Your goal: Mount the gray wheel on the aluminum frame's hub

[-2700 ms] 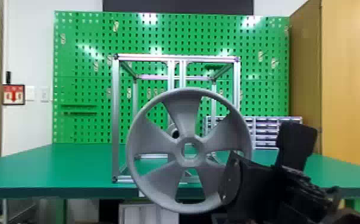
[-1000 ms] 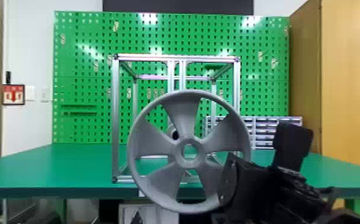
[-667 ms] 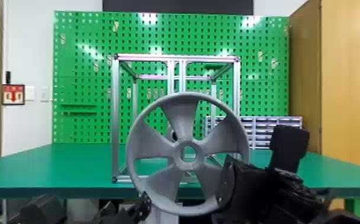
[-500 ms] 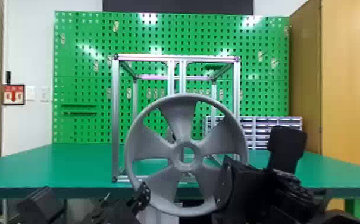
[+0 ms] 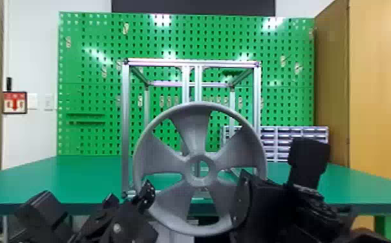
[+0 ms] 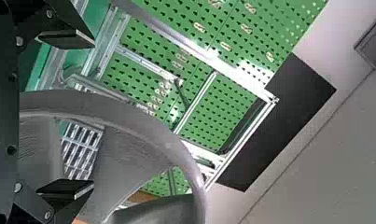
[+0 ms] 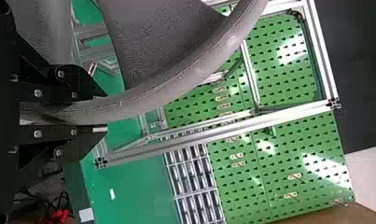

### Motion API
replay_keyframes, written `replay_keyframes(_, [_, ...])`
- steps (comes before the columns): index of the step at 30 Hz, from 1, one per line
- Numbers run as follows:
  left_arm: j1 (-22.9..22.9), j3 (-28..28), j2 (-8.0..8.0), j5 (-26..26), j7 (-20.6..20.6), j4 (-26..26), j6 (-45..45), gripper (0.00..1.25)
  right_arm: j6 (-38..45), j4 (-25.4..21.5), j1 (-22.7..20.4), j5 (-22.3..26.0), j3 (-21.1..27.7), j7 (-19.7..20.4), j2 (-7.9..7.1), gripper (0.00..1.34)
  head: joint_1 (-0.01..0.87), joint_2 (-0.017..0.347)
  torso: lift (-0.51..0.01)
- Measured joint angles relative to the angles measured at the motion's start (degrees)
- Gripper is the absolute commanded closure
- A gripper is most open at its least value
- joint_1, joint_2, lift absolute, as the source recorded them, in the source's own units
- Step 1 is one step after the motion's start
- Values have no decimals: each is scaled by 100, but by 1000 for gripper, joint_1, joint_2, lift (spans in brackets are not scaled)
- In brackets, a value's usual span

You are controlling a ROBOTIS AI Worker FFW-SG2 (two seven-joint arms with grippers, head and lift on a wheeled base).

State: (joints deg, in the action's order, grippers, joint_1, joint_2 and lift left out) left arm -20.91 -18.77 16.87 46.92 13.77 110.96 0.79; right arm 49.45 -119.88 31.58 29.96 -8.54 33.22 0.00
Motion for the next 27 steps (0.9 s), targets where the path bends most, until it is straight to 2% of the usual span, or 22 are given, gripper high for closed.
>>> replay_keyframes(19, [-444, -166, -222, -74, 9, -744, -193, 239, -74, 0, -11, 55, -74, 0, 0, 1088, -5, 6, -499])
replay_keyframes(27, [-484, -155, -249, -111, 9, -794, -235, 403, -76, 0, -12, 66, -72, 0, 0, 1088, -5, 6, -499])
